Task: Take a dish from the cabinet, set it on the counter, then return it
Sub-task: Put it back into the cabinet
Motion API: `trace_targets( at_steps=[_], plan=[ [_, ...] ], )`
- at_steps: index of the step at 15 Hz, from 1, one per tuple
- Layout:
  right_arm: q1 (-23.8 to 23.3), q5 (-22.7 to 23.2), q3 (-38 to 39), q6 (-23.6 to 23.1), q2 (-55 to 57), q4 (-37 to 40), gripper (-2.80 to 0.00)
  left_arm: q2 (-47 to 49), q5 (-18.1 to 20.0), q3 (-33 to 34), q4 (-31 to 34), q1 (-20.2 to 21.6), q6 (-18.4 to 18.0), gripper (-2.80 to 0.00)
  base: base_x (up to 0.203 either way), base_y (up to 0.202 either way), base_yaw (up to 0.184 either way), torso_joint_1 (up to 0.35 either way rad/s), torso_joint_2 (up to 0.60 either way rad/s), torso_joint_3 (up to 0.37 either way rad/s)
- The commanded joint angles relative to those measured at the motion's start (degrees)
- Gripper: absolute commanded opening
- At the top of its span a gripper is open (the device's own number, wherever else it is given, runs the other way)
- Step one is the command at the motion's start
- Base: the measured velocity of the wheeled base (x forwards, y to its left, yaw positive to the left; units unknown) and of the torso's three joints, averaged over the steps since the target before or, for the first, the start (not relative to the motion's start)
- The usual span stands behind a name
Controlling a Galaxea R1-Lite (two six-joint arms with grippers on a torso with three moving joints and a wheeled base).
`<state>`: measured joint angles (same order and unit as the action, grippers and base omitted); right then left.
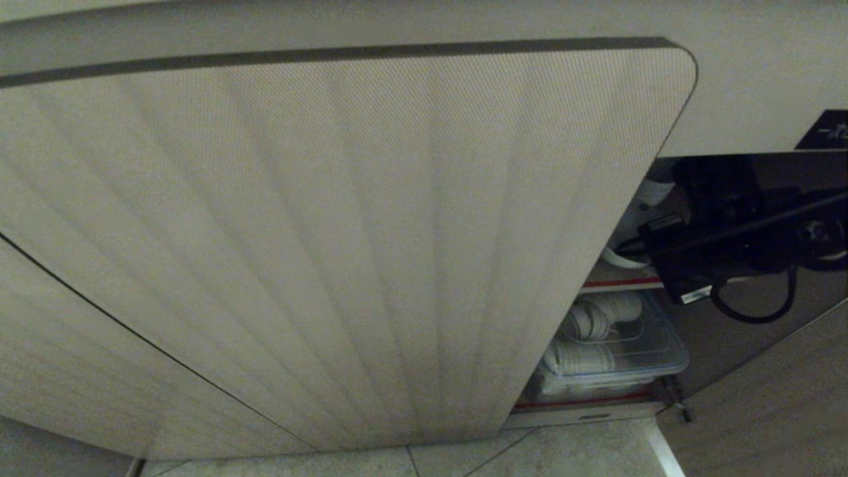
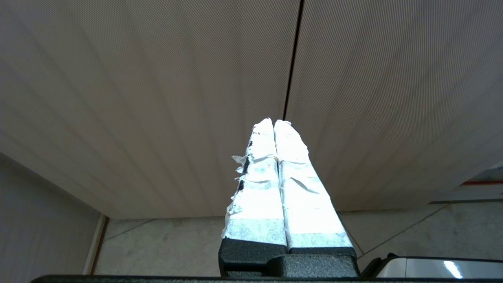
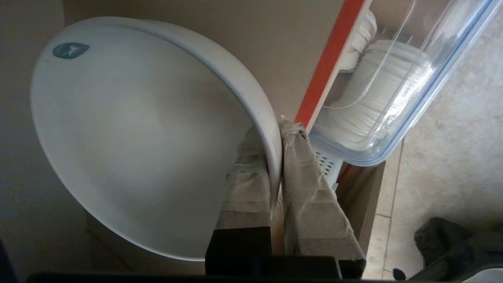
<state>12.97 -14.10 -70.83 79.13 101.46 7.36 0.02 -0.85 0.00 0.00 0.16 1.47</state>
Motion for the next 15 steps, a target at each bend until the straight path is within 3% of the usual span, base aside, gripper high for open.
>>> trace_targets(
  at_steps=[1, 8, 15],
  plan=[
    [-0.1, 0.1, 0.3, 0.4, 0.2, 0.0, -2.80, 0.0, 0.0, 0.0, 0.0, 0.0, 0.0, -2.80, 0.000, 0.000, 0.000, 0.000, 0.00, 0.000],
    [-0.1, 0.6, 0.1, -3.4, 1.7, 1.2, -2.80, 0.0, 0.0, 0.0, 0.0, 0.0, 0.0, -2.80, 0.000, 0.000, 0.000, 0.000, 0.00, 0.000],
    [-0.3, 2.4, -1.4, -3.5, 2.4, 1.4, -2.80, 0.0, 0.0, 0.0, 0.0, 0.0, 0.0, -2.80, 0.000, 0.000, 0.000, 0.000, 0.00, 0.000]
  ],
)
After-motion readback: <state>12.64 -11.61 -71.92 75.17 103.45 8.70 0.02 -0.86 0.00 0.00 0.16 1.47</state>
